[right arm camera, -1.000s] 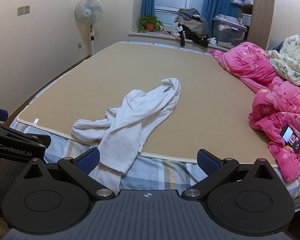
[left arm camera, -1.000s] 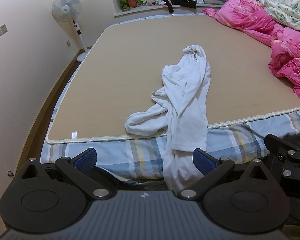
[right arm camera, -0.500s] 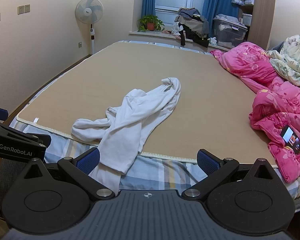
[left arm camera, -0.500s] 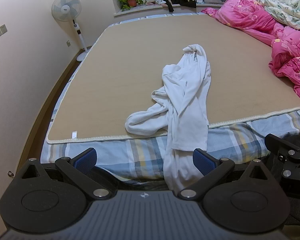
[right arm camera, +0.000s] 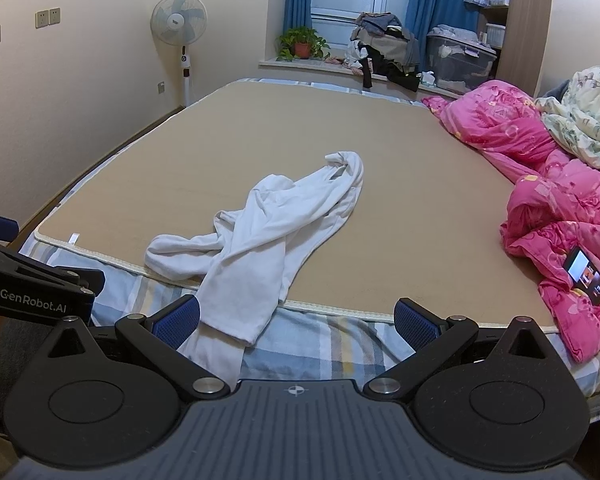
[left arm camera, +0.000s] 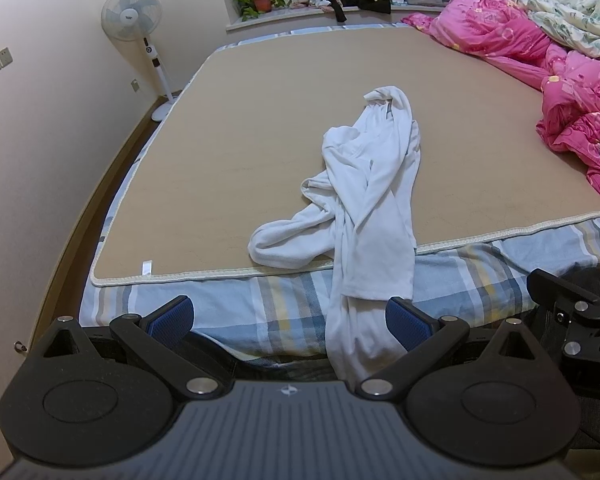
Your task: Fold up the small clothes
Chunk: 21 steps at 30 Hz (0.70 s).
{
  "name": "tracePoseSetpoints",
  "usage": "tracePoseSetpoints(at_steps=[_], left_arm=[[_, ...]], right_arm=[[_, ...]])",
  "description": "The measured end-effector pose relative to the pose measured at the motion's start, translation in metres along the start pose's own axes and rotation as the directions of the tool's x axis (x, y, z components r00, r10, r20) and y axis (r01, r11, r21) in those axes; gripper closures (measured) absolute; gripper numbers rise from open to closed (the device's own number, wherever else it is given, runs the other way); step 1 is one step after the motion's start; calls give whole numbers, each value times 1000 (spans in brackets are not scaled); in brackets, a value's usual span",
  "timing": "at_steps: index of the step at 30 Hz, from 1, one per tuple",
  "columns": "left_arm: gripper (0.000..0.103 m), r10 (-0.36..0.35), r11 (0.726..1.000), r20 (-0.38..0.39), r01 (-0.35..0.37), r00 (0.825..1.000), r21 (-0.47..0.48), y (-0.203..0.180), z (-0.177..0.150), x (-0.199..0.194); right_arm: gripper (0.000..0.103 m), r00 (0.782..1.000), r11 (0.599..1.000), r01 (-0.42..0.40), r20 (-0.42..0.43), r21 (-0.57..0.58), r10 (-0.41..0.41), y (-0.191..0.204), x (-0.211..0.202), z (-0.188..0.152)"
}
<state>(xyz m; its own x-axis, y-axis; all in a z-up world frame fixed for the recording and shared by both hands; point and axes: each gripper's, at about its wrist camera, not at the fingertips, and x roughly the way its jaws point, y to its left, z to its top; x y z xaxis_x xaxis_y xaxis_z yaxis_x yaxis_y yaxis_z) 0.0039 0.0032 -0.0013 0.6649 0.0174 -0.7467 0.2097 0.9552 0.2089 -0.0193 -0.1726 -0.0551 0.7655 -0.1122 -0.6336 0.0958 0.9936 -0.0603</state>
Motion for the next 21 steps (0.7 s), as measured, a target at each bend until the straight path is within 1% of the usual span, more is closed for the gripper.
tracePoseSetpoints(at_steps=[14, 21], left_arm=[[1, -4, 1000, -8, 4, 1000, 1, 1, -1, 3], [1, -7, 1000, -19, 7, 1000, 2, 0, -2, 8]], right_arm=[[1, 1000, 1000, 2, -11, 7, -1, 1, 3, -3], [1, 999, 1000, -4, -36, 15, 5, -2, 11, 0]])
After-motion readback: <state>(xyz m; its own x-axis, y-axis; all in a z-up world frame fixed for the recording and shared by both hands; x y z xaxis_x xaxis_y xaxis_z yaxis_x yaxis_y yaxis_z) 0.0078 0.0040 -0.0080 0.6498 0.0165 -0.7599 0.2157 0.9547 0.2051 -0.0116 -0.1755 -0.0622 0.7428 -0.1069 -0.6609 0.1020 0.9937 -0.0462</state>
